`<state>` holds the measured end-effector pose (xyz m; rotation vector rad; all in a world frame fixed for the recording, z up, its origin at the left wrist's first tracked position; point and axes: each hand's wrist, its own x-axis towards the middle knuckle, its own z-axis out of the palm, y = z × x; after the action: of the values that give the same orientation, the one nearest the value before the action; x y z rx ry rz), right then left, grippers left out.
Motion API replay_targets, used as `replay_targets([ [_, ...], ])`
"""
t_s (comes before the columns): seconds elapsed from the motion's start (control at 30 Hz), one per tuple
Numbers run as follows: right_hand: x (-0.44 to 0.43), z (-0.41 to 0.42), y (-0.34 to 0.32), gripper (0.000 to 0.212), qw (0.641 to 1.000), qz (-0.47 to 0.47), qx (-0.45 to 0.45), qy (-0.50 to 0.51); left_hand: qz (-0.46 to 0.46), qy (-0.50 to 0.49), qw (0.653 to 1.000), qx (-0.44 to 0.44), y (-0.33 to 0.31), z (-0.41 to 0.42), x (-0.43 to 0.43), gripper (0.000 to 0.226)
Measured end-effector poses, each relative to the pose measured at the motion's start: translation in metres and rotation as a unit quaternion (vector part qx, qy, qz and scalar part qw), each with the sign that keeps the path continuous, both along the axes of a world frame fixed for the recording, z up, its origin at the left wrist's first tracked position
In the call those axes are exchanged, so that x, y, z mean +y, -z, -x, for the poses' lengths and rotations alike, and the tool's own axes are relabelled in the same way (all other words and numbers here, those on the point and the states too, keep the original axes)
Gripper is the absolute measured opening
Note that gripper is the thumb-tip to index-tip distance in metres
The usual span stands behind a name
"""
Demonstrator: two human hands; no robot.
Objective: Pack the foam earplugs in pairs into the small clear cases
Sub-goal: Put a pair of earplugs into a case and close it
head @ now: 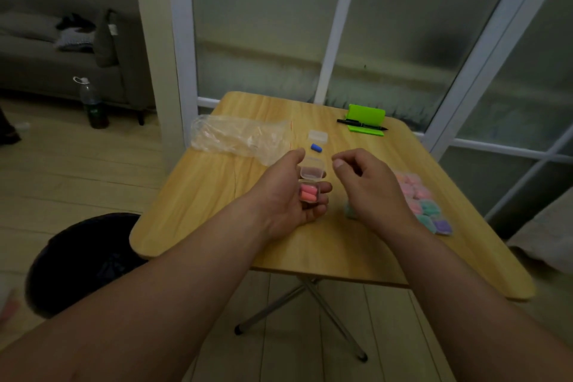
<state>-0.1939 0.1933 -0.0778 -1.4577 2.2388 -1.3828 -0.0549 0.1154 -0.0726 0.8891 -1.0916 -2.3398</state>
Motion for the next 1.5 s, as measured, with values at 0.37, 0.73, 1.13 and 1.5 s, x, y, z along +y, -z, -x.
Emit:
replay_targets([
  [0.37, 0.015, -0.020, -0.008, 0.014, 0.988, -0.028, 0.114, -0.104, -0.026, -0.002, 0.999, 0.026, 0.003, -0.004, -0.013, 0.074],
  [0.73, 0.025, -0.018, -0.007, 0.028, 0.985, -0.036, 0.114, -0.122, -0.011, 0.058, 0.996, 0.066, 0.005, -0.006, -0.003, 0.039],
  [1.13, 0.029, 0.004, -0.005, 0.065, 0.985, -0.083, 0.119, -0.096, 0.056, 0.018, 0.998, 0.024, 0.003, -0.009, 0.004, 0.011],
  [1.5, 0.035, 0.005, -0.010, 0.041, 0.961, -0.091, 0.235, -0.110, 0.120, 0.036, 0.992, -0.005, 0.008, 0.009, 0.014, 0.022],
])
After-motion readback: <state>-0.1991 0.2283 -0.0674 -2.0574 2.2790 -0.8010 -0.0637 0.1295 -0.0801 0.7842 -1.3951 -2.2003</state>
